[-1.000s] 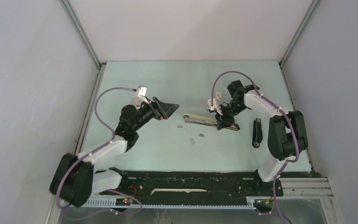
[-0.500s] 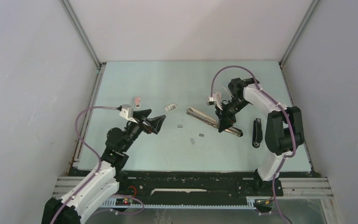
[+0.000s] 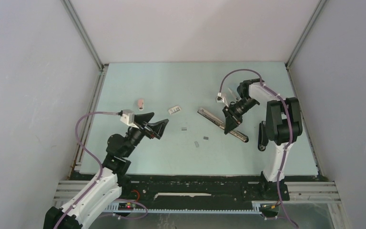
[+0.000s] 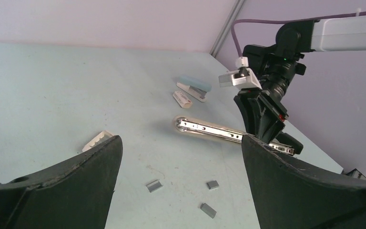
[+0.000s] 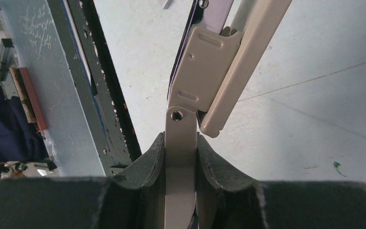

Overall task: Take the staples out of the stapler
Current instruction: Adjust the stapler at the center of the board.

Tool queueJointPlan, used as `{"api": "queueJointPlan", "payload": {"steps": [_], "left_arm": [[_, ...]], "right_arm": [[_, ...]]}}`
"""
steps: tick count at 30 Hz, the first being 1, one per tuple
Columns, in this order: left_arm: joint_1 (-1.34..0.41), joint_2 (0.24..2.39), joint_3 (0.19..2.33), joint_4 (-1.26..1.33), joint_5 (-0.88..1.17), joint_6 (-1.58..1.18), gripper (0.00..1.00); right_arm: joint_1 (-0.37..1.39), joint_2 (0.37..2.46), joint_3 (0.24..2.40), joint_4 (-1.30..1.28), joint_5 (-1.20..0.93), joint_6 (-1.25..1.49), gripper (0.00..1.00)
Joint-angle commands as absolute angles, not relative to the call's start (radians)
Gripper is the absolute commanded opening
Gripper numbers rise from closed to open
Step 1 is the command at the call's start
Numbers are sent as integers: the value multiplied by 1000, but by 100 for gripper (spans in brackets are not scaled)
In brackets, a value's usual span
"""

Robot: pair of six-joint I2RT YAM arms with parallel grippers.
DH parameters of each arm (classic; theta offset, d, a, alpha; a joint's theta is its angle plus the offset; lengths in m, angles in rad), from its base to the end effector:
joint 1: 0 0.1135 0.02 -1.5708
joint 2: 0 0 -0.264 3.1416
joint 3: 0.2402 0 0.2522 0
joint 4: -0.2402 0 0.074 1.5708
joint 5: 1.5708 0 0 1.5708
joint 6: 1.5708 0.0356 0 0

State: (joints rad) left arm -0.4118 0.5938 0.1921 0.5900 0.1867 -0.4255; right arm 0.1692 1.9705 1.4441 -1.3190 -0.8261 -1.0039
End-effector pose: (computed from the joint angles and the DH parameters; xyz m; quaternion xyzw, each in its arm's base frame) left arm 0.1414 -0.0690 0.2411 0.0675 0.6352 -0.3661 0.6767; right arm 0.3288 0.0827 0.1910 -0.4564 0.7860 0.4143 0.0466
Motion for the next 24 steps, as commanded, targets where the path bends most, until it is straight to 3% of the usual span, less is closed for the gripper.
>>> {"api": "queueJointPlan", "payload": {"steps": [1, 24], "left_arm": [[-407, 609, 185, 626, 211, -407, 100], [-407, 617, 188, 630, 227, -423, 100]], "right_arm": [[151, 2015, 1525, -1367, -900, -954, 0], [116, 2175, 1732, -1376, -1023, -847, 0]]}}
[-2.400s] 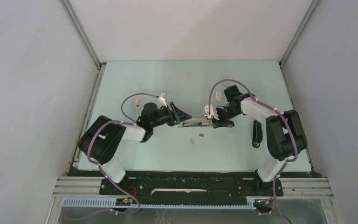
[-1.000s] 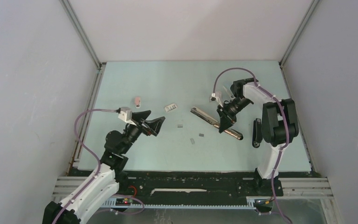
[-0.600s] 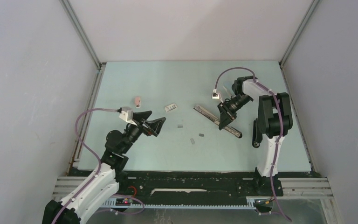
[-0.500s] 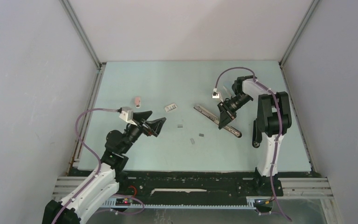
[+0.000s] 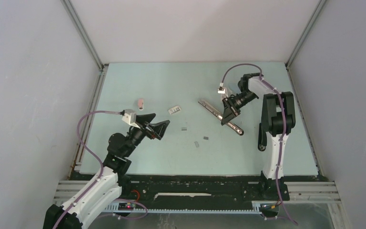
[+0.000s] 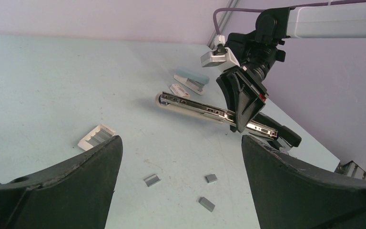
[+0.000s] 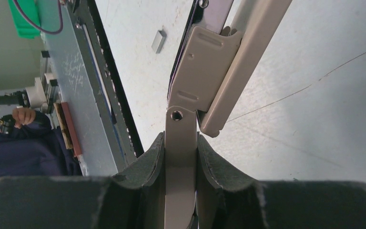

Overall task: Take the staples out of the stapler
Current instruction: Adjust the stapler at the center of the board.

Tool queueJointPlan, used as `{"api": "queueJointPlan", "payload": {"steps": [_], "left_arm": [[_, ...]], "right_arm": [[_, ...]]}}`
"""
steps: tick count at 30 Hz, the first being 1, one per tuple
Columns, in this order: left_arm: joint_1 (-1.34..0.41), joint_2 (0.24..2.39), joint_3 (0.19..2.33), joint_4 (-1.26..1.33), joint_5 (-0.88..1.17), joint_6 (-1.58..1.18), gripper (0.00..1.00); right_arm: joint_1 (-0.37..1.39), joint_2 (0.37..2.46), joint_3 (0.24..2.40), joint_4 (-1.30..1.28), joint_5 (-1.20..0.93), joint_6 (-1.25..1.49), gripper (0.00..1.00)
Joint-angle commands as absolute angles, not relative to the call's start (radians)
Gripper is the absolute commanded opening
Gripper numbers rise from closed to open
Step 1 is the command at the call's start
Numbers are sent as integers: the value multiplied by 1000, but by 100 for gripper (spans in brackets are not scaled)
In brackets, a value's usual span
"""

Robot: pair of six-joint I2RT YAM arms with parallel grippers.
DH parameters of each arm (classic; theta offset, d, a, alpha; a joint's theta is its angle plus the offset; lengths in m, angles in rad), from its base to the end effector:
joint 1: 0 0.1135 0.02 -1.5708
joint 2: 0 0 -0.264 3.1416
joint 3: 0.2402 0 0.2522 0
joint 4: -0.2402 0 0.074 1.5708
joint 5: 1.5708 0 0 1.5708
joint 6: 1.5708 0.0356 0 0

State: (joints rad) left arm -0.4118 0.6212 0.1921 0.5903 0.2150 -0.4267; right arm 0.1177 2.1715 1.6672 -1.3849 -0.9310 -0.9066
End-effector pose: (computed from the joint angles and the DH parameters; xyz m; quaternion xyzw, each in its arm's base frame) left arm 0.1440 -0.0712 0.2373 0.0769 0.6447 -0.3718 0.6635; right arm 0.3769 0.0733 0.1750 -0.3703 0.8040 0.4636 0.0395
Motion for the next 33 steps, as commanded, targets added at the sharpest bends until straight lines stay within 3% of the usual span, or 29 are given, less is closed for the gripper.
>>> {"api": "queueJointPlan", "payload": {"steps": [1, 33], "left_arm": [[-407, 616, 187, 630, 225, -423, 100], [-407, 595, 173, 630, 199, -432, 100]], "right_arm": [[116, 2179, 1740, -1367, -1025, -833, 0], [242, 2491, 2173, -897, -1077, -117, 0]]}}
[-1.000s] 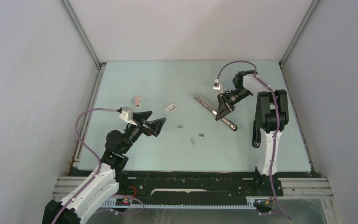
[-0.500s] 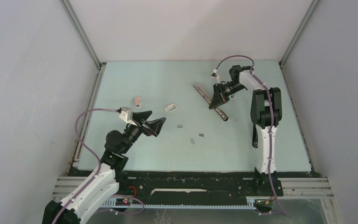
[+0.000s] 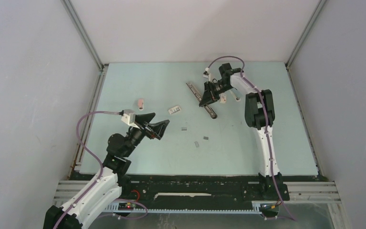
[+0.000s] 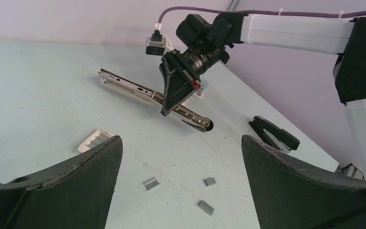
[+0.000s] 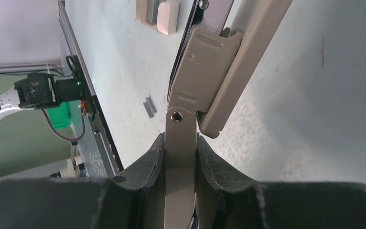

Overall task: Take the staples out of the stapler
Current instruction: Adjust the stapler at the center of the board.

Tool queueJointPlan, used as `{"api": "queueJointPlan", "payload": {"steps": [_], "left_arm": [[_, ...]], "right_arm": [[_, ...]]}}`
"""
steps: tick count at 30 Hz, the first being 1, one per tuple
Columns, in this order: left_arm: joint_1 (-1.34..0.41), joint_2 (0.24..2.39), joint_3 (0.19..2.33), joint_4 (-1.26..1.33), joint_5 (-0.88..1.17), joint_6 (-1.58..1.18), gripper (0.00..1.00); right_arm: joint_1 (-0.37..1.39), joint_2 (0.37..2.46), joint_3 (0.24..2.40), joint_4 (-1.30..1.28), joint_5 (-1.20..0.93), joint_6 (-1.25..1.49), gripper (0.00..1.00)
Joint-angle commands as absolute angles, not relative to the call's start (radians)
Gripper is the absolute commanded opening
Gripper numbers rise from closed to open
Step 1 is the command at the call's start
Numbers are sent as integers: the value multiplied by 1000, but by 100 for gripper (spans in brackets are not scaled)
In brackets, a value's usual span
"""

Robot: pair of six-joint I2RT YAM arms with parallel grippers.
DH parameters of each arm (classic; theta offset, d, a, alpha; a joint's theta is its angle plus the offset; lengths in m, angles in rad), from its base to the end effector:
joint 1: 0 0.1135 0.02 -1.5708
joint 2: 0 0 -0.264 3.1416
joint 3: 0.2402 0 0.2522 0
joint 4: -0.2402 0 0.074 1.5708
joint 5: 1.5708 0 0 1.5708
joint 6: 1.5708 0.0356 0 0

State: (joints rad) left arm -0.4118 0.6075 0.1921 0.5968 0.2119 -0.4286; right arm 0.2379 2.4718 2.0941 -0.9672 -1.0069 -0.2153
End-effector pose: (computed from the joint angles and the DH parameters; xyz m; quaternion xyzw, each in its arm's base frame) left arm 0.1423 -0.0703 0.2399 0.0759 0.6372 -0.3735 0.6699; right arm 0.4765 0.1465 0.1522 -0.2485 0.8359 0.4805 0.0933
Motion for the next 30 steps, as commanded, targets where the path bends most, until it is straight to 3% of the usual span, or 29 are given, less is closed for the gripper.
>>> {"api": "queueJointPlan", "payload": {"steps": [1, 14, 20, 30], "left_arm": [[-407, 595, 173, 630, 199, -432, 100], [-407, 594, 171, 633, 200, -433, 100], [-408, 585, 171, 635, 201, -438, 100], [-407, 578, 173, 636, 207, -445, 100]], "right_arm": [[243, 2498, 2178, -891, -1072, -106, 0], [229, 2547, 2195, -869, -1028, -67, 1], [223, 2547, 2192, -878, -1008, -74, 7], [206, 2524, 2171, -883, -937, -98, 26]]}}
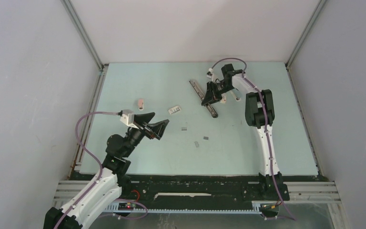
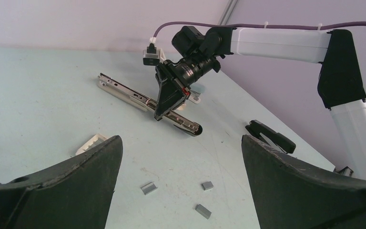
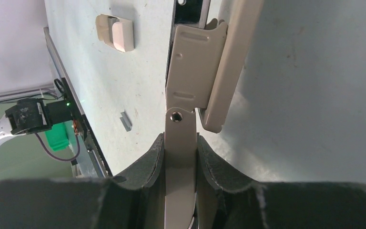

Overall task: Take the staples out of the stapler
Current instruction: Adjust the stapler at the center of the board.

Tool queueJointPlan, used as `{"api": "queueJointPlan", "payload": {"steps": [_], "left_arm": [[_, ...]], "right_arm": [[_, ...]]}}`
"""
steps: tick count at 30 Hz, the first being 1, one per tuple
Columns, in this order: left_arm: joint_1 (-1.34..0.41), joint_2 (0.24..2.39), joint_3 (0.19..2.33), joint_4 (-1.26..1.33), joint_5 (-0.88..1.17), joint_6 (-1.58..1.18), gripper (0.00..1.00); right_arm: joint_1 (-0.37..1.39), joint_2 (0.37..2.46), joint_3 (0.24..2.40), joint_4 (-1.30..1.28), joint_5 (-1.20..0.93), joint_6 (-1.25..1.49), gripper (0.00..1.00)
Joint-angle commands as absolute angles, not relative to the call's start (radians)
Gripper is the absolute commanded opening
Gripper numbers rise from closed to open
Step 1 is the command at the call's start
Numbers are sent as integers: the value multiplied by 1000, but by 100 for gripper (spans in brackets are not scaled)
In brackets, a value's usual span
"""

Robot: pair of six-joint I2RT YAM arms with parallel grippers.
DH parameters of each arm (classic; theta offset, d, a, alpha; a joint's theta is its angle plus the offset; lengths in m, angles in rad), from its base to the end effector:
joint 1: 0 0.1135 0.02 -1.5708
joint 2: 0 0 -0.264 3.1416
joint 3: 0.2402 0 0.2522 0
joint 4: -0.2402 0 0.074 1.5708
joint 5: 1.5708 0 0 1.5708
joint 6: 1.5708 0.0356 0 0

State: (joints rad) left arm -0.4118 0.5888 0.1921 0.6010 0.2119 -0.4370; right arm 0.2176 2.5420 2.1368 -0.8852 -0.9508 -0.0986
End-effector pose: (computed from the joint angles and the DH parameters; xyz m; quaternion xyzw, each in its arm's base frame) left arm 0.1401 -0.0693 0.2429 0.0741 0.6288 -0.3784 0.6753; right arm 0.4946 0.1390 0.1301 -0.2018 0.8593 0.4598 0.0971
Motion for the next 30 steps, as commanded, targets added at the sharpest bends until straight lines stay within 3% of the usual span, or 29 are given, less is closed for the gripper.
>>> {"api": "queueJointPlan", "payload": {"steps": [1, 14, 30], "left_arm": [[-407, 577, 172, 636, 208, -446, 100], [-407, 565, 175, 638, 222, -459, 100], [-407, 545, 175, 638, 230, -469, 100]], "right_arm": [[204, 2517, 2168, -884, -930, -103, 28], [202, 2415, 2113, -913, -795, -193, 55], [201, 2302, 2078, -931, -717, -265, 59]]}}
